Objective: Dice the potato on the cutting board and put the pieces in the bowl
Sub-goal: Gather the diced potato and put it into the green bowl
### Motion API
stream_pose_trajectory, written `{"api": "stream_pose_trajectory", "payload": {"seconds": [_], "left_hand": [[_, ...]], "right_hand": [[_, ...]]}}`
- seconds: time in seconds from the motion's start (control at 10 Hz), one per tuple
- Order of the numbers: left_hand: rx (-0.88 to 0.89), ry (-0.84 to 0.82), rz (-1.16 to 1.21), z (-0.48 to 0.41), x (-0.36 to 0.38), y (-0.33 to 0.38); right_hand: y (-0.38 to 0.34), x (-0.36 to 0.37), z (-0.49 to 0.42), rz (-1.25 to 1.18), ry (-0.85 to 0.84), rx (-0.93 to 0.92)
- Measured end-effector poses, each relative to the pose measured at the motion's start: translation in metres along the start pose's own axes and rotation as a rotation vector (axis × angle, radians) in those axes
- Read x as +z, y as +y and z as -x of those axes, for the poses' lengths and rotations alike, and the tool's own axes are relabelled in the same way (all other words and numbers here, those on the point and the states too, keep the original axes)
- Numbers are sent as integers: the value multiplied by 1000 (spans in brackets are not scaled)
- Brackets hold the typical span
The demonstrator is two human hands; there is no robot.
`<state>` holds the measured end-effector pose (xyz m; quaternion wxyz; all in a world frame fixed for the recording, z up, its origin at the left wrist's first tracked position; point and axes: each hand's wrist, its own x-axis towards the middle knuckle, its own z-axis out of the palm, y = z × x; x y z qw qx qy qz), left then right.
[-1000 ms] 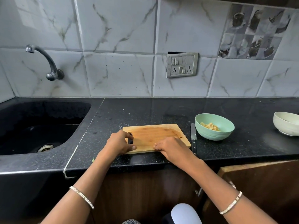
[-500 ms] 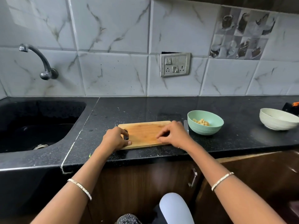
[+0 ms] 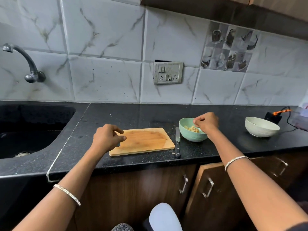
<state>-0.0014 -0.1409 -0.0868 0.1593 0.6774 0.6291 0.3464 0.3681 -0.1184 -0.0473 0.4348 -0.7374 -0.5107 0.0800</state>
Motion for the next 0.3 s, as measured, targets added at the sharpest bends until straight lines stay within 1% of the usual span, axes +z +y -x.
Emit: {"api": "stream_pose_trajectory", "payload": {"seconds": [0.1, 0.2, 0.3], "left_hand": [[15, 48, -7, -7, 2, 3], [23, 103, 4, -16, 2, 4], [10, 78, -4, -28, 0, 7]], "right_hand": [[4, 0, -4, 164, -198, -7], [3, 4, -9, 252, -65, -67], [-5, 8, -11, 262, 52, -138]]}}
